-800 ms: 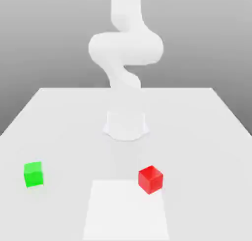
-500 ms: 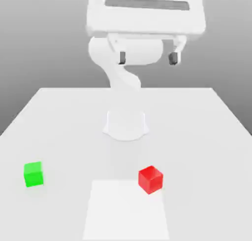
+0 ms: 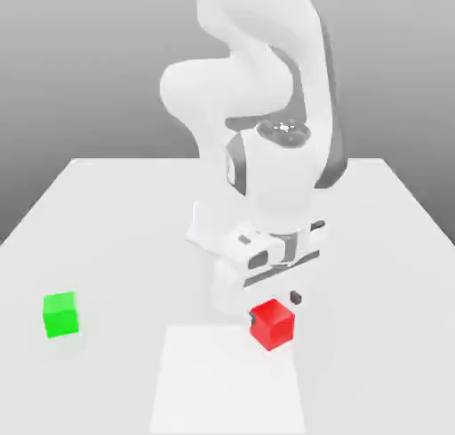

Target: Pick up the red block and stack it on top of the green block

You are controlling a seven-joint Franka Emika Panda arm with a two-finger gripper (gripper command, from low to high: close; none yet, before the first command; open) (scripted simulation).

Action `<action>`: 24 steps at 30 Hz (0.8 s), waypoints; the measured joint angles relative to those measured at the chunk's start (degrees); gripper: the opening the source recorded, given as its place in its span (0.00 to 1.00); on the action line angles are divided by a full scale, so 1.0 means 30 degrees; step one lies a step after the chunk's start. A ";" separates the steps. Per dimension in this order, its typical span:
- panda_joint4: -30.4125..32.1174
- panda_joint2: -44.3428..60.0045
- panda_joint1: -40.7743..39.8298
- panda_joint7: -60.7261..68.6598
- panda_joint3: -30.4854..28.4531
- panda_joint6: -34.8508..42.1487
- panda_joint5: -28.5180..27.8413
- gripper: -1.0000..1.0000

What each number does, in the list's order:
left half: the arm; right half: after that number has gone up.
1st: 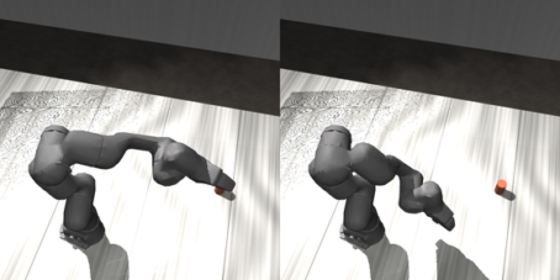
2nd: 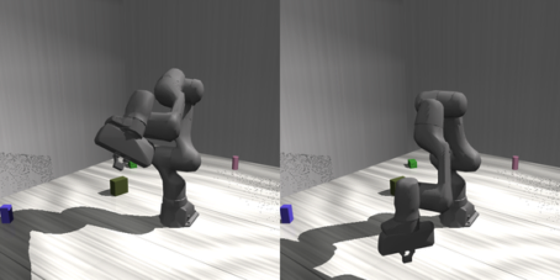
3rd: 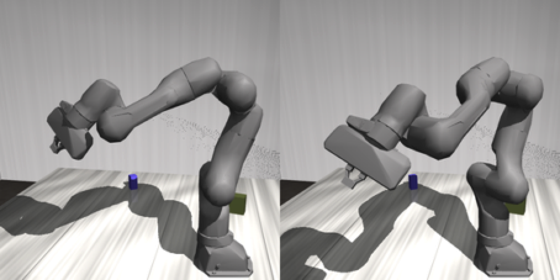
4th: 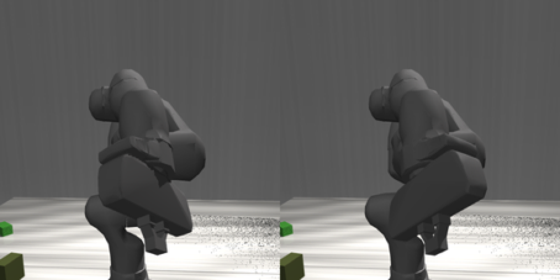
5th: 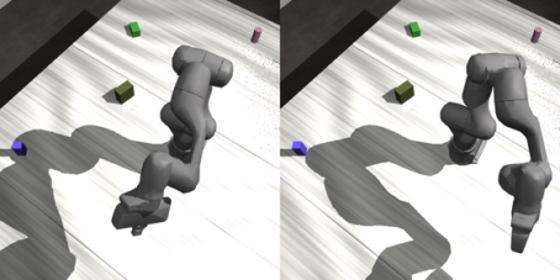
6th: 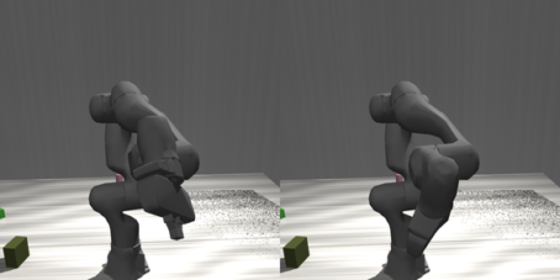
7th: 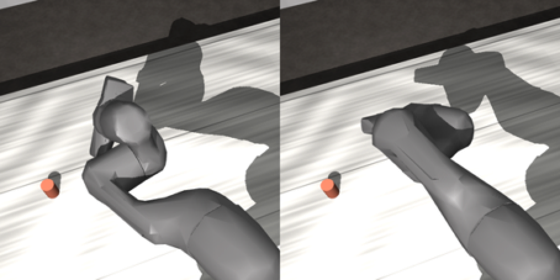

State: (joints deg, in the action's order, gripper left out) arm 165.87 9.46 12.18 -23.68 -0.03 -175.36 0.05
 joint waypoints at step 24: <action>-0.0811 -0.5154 -0.3370 0.7236 -0.4250 0.5867 -0.0759 0.00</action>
State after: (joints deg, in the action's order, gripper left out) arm 163.44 -6.00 2.07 -1.97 -12.78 -157.76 -2.23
